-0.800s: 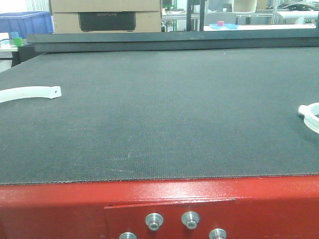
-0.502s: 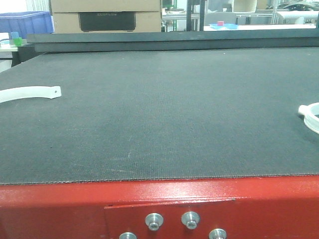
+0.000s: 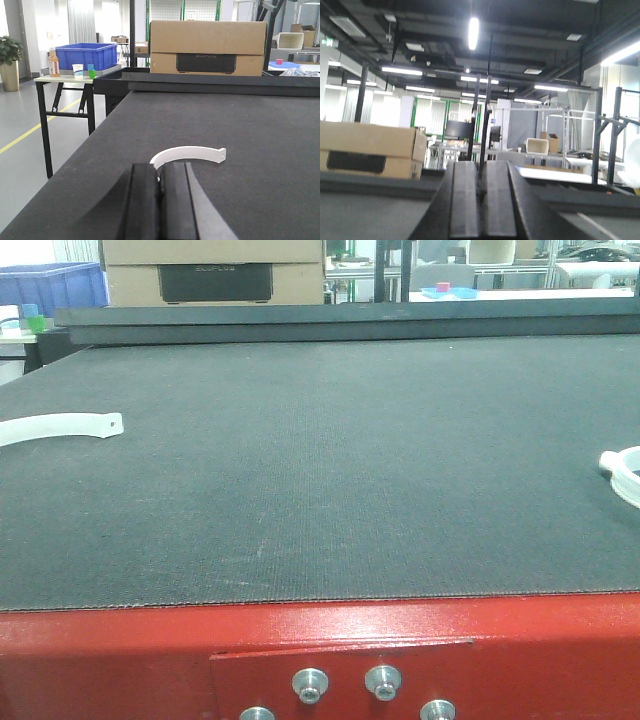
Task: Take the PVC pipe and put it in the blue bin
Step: 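Lower both grippers toward the two white curved pipe pieces on the table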
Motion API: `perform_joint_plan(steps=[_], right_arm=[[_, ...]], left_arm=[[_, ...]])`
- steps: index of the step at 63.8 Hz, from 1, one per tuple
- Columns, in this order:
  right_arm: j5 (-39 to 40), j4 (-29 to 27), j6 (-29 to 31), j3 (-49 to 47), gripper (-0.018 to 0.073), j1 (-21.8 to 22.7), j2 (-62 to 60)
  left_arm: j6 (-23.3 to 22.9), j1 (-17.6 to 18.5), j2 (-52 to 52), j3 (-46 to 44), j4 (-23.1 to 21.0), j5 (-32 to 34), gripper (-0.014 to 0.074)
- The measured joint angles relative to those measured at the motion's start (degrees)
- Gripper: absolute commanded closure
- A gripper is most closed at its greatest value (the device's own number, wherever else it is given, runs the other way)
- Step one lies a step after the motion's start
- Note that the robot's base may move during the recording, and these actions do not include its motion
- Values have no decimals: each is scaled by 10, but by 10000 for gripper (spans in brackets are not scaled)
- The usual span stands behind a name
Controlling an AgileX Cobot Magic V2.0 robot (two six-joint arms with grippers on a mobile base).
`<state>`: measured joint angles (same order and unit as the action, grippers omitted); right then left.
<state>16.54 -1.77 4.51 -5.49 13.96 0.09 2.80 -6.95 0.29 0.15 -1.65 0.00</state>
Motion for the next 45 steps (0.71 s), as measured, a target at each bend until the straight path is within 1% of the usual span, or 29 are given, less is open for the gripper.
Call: perform_joint_plan(steps=[6, 12, 18, 30, 33, 39, 42, 45], right_arm=[[-41, -11, 0, -34, 728, 0, -1], [-101, -15, 0, -62, 728, 0, -1], [-165, -18, 0, -87, 728, 0, -1], [-242, -19, 0, -119, 728, 0, 0], [-259, -19, 0, -129, 728, 0, 7], [-290, -19, 0, -152, 728, 0, 30], [-298, -19, 0, -165, 728, 0, 46], [-306, -19, 0, -180, 728, 0, 65]], left_arm=[[1, 0, 0, 0, 22, 0, 707], [1, 0, 0, 0, 30, 0, 707], [1, 0, 0, 0, 33, 0, 707], [1, 0, 0, 0, 34, 5, 707], [1, 0, 0, 0, 34, 10, 707], [1, 0, 0, 0, 34, 44, 707], [1, 0, 0, 0, 26, 64, 707], [1, 0, 0, 0, 16, 71, 707]])
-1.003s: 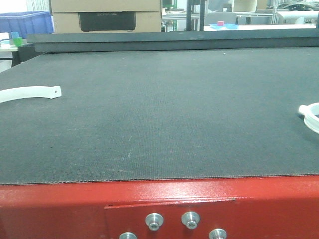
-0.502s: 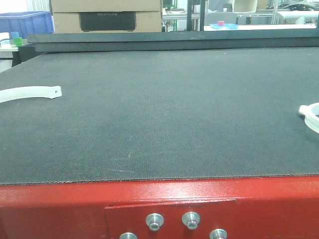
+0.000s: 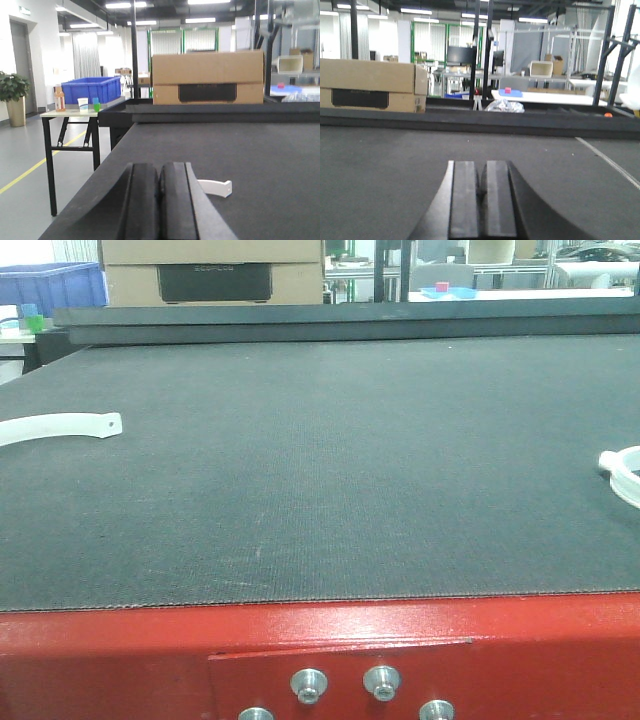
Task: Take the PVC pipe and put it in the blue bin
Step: 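Lower both grippers toward the two white curved pipe pieces on the table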
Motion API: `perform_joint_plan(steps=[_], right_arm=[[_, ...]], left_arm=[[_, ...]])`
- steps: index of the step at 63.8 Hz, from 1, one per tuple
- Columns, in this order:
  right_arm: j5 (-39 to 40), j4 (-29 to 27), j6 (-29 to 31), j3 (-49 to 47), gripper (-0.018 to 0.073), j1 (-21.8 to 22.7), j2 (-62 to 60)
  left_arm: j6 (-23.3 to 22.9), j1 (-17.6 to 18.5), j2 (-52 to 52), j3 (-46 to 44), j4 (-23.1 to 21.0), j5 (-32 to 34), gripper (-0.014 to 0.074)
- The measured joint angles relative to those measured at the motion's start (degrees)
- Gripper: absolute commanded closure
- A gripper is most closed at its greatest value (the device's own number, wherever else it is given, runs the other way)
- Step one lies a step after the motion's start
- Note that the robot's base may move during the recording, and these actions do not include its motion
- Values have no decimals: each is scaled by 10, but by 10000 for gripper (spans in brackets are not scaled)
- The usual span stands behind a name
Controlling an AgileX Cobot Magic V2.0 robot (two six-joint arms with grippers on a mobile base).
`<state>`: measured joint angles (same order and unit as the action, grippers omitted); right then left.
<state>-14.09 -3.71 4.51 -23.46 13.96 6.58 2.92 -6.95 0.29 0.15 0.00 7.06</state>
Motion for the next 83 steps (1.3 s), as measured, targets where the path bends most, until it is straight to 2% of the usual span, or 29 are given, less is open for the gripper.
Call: perform_joint_plan(steps=[12, 25, 34, 41, 57, 66, 73, 83], right_arm=[[-63, 0, 0, -79, 728, 0, 91], [-141, -1, -1, -157, 728, 0, 193], [-174, -4, -1, -184, 728, 0, 260], [-191, -4, -1, -194, 728, 0, 306], [-196, -9, 0, -211, 728, 0, 385], [-188, -30, 0, -215, 728, 0, 407], [-144, -38, 0, -215, 728, 0, 407], [-84, -45, 0, -216, 728, 0, 407]], left_arm=[[0, 0, 0, -11, -27, -34, 707], [0, 0, 8, -96, -33, -98, 707], [0, 0, 75, -157, -33, -143, 707], [0, 0, 149, -198, -33, -154, 707], [0, 0, 369, -304, -33, -155, 707], [0, 0, 456, -340, -33, -140, 707], [0, 0, 494, -346, -36, -92, 707], [0, 0, 506, -348, -38, -65, 707]])
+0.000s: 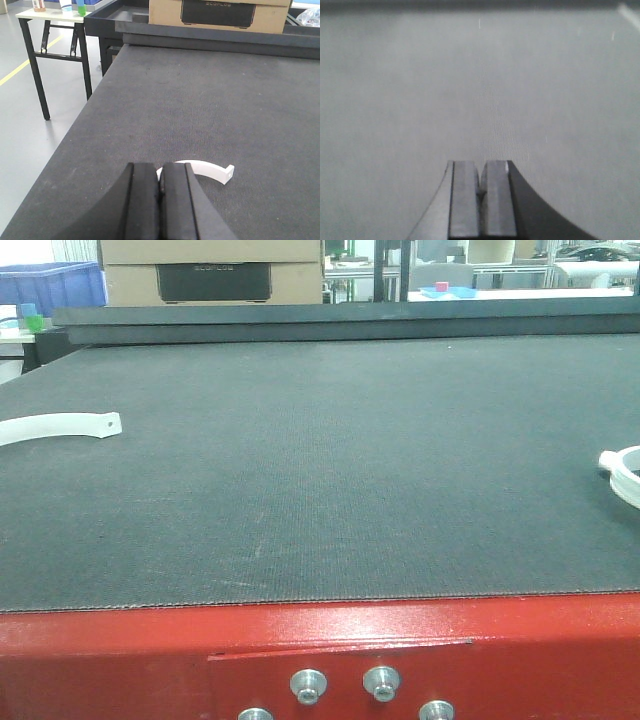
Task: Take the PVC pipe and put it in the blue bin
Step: 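Lower both grippers toward the two white curved pipe pieces on the table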
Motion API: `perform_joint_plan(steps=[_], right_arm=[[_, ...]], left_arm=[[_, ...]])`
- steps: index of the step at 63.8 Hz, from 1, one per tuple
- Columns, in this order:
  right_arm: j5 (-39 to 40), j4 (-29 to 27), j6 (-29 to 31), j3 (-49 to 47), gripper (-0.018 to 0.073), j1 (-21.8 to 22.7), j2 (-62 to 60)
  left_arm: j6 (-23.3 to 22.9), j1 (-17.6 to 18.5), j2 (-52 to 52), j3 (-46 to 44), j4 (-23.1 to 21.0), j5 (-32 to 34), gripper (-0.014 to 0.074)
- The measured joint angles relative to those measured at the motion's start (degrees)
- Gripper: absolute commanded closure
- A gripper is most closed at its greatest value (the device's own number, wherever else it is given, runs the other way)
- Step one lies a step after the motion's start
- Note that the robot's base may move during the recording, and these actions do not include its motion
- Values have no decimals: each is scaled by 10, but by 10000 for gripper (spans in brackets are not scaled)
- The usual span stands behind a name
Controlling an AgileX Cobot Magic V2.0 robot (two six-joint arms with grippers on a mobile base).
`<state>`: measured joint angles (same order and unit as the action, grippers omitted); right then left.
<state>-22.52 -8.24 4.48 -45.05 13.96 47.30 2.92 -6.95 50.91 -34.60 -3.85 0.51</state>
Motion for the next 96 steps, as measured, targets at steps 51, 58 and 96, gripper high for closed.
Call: perform_joint_plan(steps=[51, 58, 96], right_arm=[[23, -15, 0, 0, 728, 0, 0], [25, -20, 0, 0, 728, 0, 0], [-4, -28, 5, 0, 321, 0, 88]], left_arm=[[0, 0, 0, -1, 44, 88, 707], [0, 0, 0, -1, 38, 89, 707], [0, 0, 54, -1, 38, 96, 630]])
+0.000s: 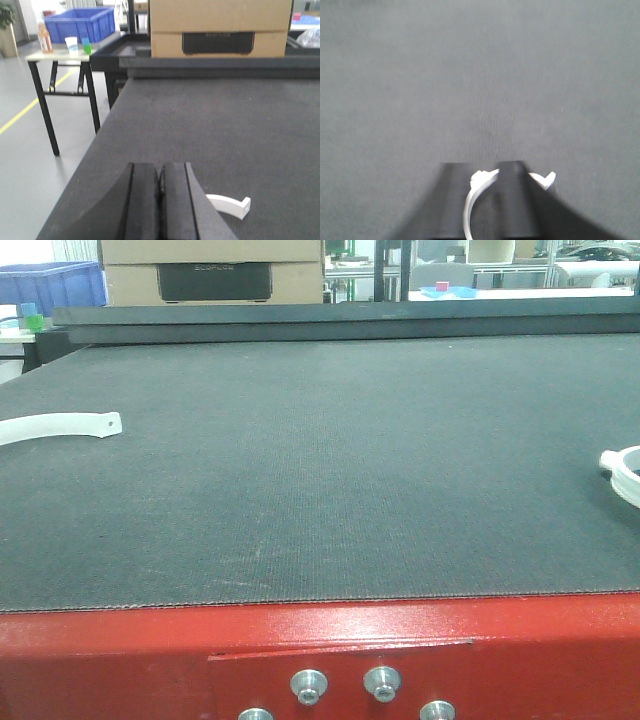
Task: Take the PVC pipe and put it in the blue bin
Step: 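Lower both grippers toward the two white curved pipe pieces on the table, then close the right gripper on the edge of the white pipe arc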
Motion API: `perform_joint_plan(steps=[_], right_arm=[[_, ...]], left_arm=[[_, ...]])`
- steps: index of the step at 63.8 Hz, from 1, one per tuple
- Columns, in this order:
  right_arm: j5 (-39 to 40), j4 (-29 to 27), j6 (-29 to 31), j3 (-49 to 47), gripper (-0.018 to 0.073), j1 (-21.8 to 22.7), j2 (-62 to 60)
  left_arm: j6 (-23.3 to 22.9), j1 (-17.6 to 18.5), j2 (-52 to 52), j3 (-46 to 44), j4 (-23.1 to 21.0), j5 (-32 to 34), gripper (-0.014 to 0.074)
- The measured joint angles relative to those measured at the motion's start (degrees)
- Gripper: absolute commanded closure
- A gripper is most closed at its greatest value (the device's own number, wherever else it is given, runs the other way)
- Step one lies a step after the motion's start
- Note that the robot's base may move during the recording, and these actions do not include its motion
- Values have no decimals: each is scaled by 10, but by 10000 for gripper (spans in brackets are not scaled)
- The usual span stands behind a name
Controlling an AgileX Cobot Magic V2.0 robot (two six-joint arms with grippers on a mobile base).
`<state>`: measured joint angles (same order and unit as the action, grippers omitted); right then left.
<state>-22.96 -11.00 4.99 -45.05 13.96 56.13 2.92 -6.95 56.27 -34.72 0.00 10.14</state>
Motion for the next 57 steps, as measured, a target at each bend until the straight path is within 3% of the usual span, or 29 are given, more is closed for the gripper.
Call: perform_joint_plan(steps=[7, 16, 36, 57], right_arm=[[0, 0, 1, -1, 201, 0, 30], [-4, 0, 1, -2, 199, 0, 68], [-118, 0, 1, -57, 199, 0, 177], [-169, 0, 1, -117, 199, 0, 254]], left_arm=[[0, 0, 19, 0, 0, 0, 521], [0, 0, 43, 0, 0, 0, 435], [0, 0, 111, -67, 0, -78, 430], [0, 0, 172, -140, -3, -140, 430]])
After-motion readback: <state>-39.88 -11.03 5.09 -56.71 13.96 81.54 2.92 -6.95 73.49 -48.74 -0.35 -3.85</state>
